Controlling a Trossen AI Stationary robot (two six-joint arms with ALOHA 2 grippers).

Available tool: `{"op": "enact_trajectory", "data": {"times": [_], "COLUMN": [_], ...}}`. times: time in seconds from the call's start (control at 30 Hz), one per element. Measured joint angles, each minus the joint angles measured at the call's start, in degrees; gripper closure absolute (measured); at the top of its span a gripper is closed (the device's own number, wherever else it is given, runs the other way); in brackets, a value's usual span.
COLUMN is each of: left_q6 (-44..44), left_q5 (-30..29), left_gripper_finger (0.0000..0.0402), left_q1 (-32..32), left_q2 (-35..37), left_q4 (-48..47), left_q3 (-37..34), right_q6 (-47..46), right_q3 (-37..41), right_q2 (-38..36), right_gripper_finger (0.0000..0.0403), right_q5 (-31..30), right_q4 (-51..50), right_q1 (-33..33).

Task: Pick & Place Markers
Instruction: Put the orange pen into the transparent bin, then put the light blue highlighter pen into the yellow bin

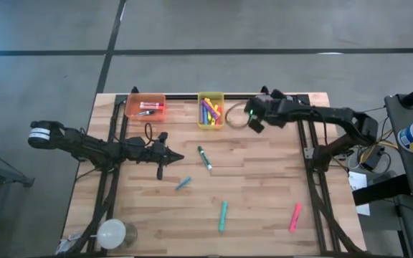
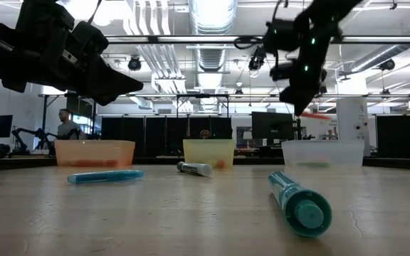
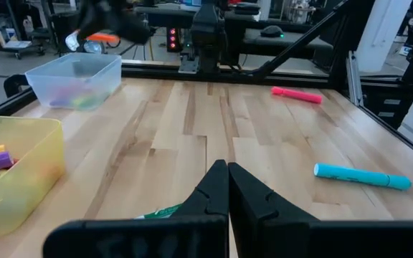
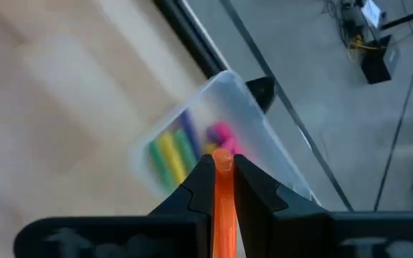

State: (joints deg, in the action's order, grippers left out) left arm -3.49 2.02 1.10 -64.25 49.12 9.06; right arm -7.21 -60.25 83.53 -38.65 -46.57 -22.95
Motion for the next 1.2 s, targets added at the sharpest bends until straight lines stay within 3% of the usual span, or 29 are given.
{"op": "enact_trajectory", "data": {"times": [0.13,0.23,0.6,0.77,0.9,1.03,1.2], "left_q6": [0.0,0.0,-0.5,0.5,0.3,0.2,0.1], "left_q5": [0.0,0.0,-0.5,-0.5,-1.0,-1.1,-1.2], "left_gripper_finger": [0.0401,0.0401,0.0401,0.0401,0.0401,0.0401,0.0401], "left_q1": [0.0,0.0,0.0,0.0,0.0,0.0,0.0], "left_q2": [0.0,0.0,0.0,0.0,0.0,0.0,0.0], "left_q4": [0.0,0.0,0.2,0.2,0.0,-0.3,-0.4], "left_q3": [0.0,0.0,0.0,0.0,0.1,0.1,0.1], "right_q6": [11.5,15.0,14.9,11.2,9.4,7.0,4.7], "right_q3": [5.2,7.5,13.7,14.0,12.2,11.5,15.6], "right_q2": [0.4,0.8,1.8,1.8,1.3,-2.5,-11.8], "right_gripper_finger": [0.0373,0.0373,0.0341,0.0312,0.0311,0.0337,0.0384], "right_q5": [4.9,8.7,11.7,10.6,10.5,10.7,11.0], "right_q4": [13.2,17.9,18.5,18.2,15.5,13.7,20.5], "right_q1": [-9.0,-13.9,-21.9,-22.3,-21.4,-17.8,-9.6]}}
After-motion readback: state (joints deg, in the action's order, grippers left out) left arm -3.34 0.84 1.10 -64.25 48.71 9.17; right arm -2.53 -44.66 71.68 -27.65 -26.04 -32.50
